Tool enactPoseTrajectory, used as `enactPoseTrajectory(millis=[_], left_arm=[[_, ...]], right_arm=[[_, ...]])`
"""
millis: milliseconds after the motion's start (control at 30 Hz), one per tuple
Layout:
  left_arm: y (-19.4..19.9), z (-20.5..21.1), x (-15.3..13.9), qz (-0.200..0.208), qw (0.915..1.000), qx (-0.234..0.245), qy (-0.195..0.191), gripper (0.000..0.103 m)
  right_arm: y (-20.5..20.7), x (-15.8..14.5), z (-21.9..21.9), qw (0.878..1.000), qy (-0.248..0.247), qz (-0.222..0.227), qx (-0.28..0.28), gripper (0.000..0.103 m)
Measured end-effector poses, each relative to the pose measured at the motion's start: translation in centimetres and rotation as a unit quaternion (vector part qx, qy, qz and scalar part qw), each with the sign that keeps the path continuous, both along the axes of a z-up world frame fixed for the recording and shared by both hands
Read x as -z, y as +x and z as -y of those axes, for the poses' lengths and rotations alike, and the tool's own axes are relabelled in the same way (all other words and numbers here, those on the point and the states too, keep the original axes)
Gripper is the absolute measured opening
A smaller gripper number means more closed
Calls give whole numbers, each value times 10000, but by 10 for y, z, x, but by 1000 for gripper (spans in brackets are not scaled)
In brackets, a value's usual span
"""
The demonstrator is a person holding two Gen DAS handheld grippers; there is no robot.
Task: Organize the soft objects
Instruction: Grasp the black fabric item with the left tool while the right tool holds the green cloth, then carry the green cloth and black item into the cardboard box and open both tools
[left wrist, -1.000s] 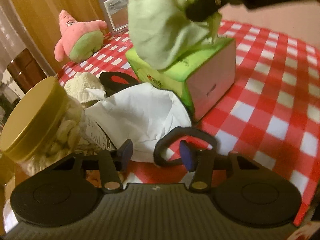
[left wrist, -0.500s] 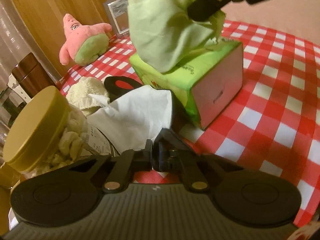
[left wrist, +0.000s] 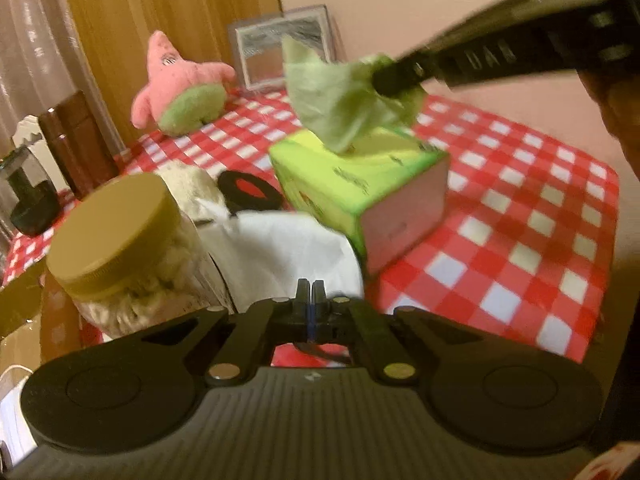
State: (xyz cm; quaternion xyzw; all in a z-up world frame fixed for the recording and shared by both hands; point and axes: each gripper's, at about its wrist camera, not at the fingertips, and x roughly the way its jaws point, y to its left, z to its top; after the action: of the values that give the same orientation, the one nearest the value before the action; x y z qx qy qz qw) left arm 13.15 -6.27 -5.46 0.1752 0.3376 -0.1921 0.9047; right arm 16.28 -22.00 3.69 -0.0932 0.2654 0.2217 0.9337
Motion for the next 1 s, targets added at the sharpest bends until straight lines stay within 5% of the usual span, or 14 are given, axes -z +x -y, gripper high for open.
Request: enactPoseTrajectory(millis=[200,367,700,800,1000], left_arm=[[3,1,12,-101,9999,52,105,14],[12,-3,10,-347,9977,-52,-572,27],[36,18,28,-423,9988,-88,-222,26],[35,15,26,-491,9985,-106,-194,4],[16,7,2,-179,9994,-210,-185,4]], right_arm=[[0,1,-1,10000,28,-12,-1,1],[3,1,2,10000,41,-61,56,1],[7,2,2,9998,95,-134,65,1],[7,0,2,9998,156,-125,74,1],[3,-9,0,9995,309,-16,68,1]])
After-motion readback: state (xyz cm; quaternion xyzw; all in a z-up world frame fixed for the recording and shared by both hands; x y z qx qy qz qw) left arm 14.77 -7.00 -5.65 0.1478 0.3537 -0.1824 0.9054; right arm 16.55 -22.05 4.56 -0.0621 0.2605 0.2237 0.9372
